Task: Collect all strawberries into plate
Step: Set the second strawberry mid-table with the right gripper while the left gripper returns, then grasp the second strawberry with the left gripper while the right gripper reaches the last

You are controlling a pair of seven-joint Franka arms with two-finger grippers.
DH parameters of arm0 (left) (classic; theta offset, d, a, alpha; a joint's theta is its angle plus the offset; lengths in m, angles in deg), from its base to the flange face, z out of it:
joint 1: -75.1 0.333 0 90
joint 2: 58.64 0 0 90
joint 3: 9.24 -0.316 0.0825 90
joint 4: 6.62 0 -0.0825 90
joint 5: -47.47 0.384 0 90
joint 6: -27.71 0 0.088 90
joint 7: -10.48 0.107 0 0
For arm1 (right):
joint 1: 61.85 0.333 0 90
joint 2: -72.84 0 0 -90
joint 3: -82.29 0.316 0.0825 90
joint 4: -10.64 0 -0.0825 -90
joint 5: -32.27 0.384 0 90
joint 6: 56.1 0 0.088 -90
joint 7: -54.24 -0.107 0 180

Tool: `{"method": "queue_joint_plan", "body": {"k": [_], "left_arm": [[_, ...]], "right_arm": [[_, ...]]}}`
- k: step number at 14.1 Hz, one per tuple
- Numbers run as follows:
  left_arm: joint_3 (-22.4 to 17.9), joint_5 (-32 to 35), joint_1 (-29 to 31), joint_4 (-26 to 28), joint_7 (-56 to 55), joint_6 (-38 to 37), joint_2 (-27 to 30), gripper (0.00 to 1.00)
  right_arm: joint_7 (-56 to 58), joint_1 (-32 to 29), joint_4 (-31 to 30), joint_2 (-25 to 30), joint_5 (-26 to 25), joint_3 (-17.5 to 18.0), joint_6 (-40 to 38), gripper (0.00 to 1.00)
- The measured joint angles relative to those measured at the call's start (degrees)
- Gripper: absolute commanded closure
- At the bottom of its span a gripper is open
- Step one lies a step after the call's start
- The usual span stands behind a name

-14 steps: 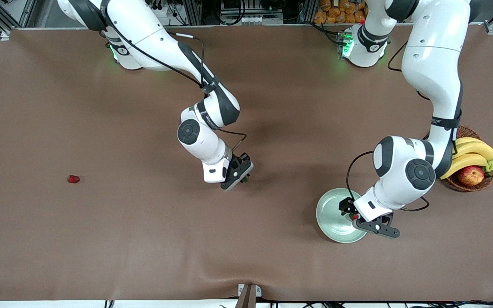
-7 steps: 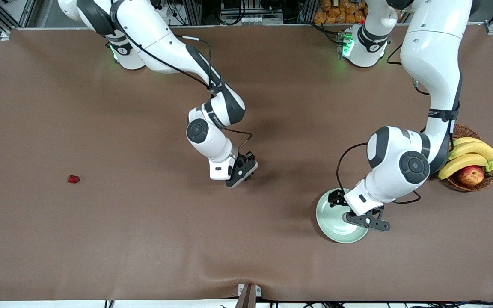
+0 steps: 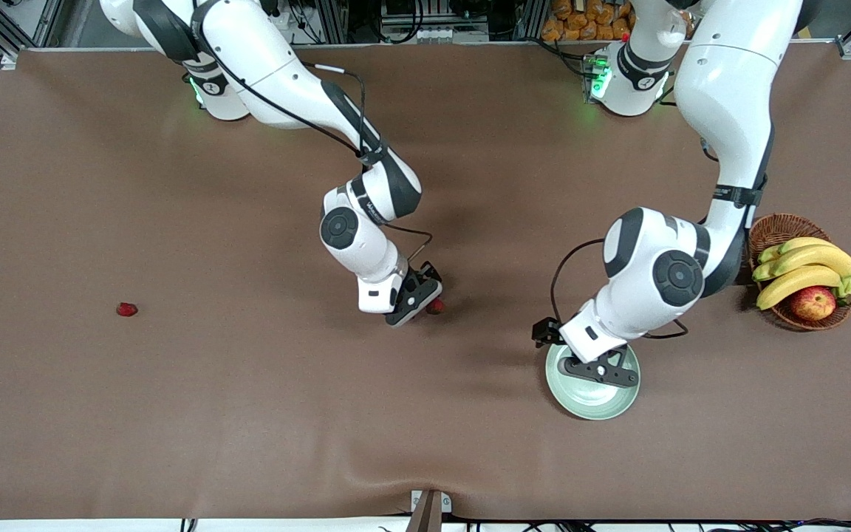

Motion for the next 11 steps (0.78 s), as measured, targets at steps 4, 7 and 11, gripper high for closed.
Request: {"method": "queue_joint_plan", "body": {"k": [4,7,11], "left_arm": [[0.4,0.0,-3.3,0.0,-4.4,0.0,0.0,0.00],[0.4,0.0,-6.7,0.6,-7.2,2.5,-0.6,0.00],[0.4,0.0,-11.4,1.1,-8.0,10.3,-4.1,0.00]], "right_arm": [[0.0,-6.3,-3.2,6.4,0.0,-0.9,-2.2,0.00],[0.7,-14.9,-10.3,14.7,0.0,-1.6,-6.0,0.00],[4.7,-25.1,-22.3,22.6,0.0,-4.3,-7.3,0.00]]}}
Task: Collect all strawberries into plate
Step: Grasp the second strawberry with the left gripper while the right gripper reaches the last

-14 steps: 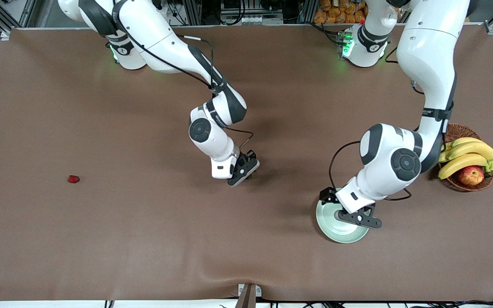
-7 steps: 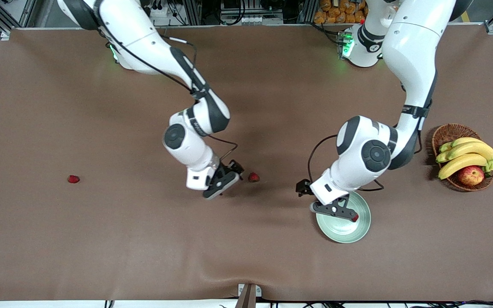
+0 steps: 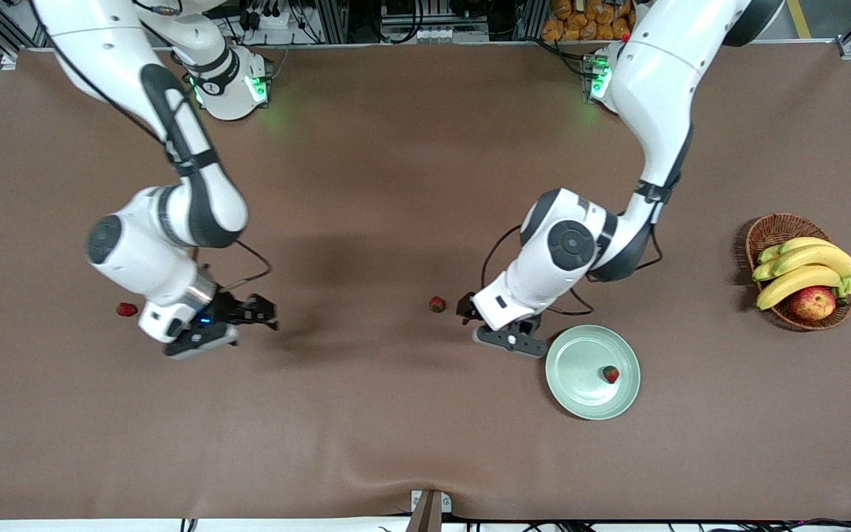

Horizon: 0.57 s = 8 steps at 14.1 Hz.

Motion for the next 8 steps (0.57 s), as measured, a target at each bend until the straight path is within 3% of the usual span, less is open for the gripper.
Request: {"method": "queue_joint_plan", "body": {"k": [3,6,8], "left_arm": [[0.0,0.0,-4.3,0.0,-1.2,5.1,-2.9,0.00],[-0.2,0.1,-7.5,0.0,-1.2,7.9,-4.6,0.04],[-0.4,2.2,-8.3,0.0,-1.2,8.2,-5.0,0.11]], "right_arm": [[2.2,-2.2,-3.8,1.0,-2.0,-5.7,-3.3,0.00],[7.4,-3.3,-4.0,1.0,-11.0,-12.7,-5.4,0.00],[13.9,-5.3,-3.6,1.0,-15.9,-14.5,-5.9,0.00]]}}
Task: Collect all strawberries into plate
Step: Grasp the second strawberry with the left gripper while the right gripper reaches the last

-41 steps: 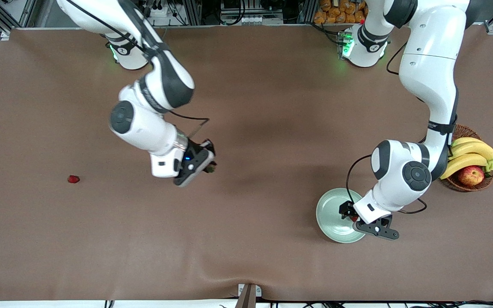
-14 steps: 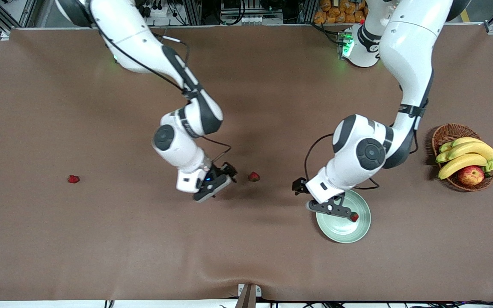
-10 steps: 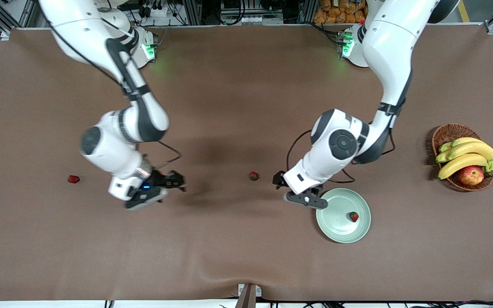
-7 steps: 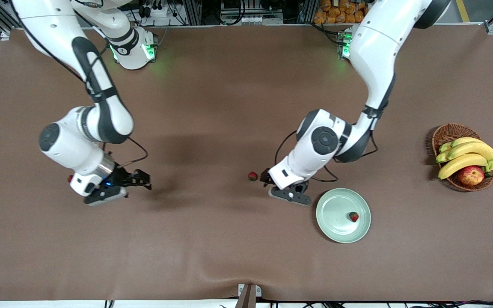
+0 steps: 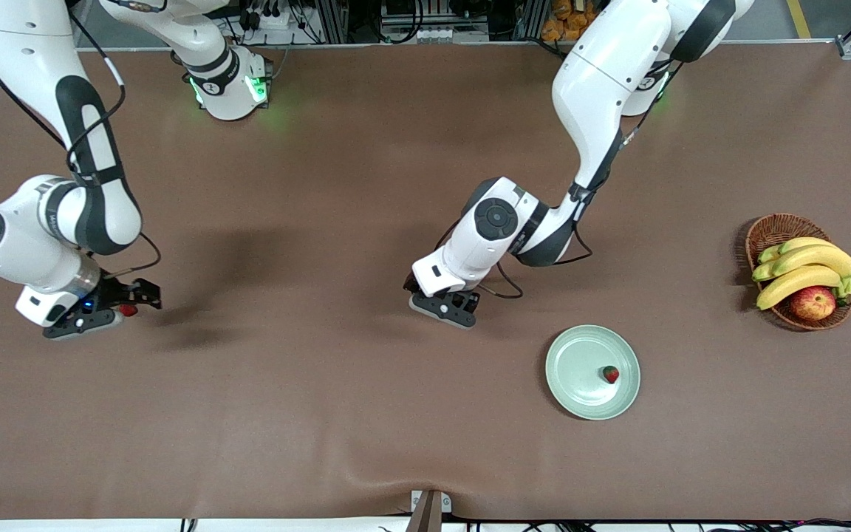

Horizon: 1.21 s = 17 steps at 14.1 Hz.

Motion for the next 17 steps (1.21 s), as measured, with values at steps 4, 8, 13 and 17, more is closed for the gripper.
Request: {"method": "queue_joint_plan", "body": {"k": [4,8,13,17], "left_arm": [[0.0,2.2,-0.3,0.3,0.0,0.0,-1.3,0.25],[0.0,2.2,-0.8,0.4,0.1,0.0,-2.7,0.34],[-0.2,2.4,-0.9,0.4,0.1,0.0,-3.0,0.67],[-0.3,2.4,-0.9,0.2,0.1,-1.2,-2.9,1.00]], "right_arm": [[14.8,-4.3,2.8,-3.5,-2.9,-0.1,-1.6,0.00],[21.6,-5.1,4.3,-8.7,-3.2,-0.1,-2.2,0.00],[26.9,-5.1,5.5,-10.2,-3.3,0.0,-3.2,0.00],[30.1,-5.1,6.8,-11.3,-3.4,0.0,-3.2,0.00]]}}
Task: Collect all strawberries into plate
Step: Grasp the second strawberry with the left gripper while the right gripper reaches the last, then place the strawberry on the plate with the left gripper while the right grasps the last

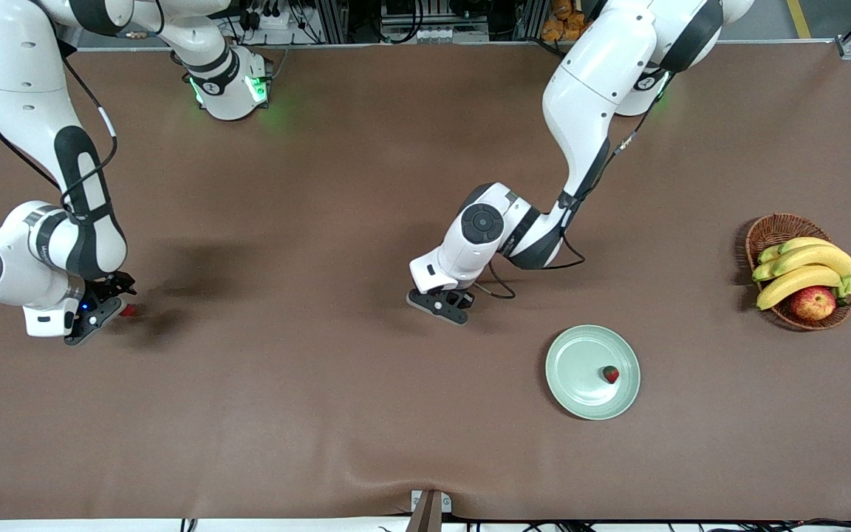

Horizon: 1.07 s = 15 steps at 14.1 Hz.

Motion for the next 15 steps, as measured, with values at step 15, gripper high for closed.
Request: {"method": "queue_joint_plan", "body": {"k": [15], "left_arm": [[-0.7,7.5,18.0,-2.3,8.9,-8.2,5.8,1.00]], "right_arm": [[6.3,0.0,2.3,-3.2,0.0,0.3,0.5,0.16]]}}
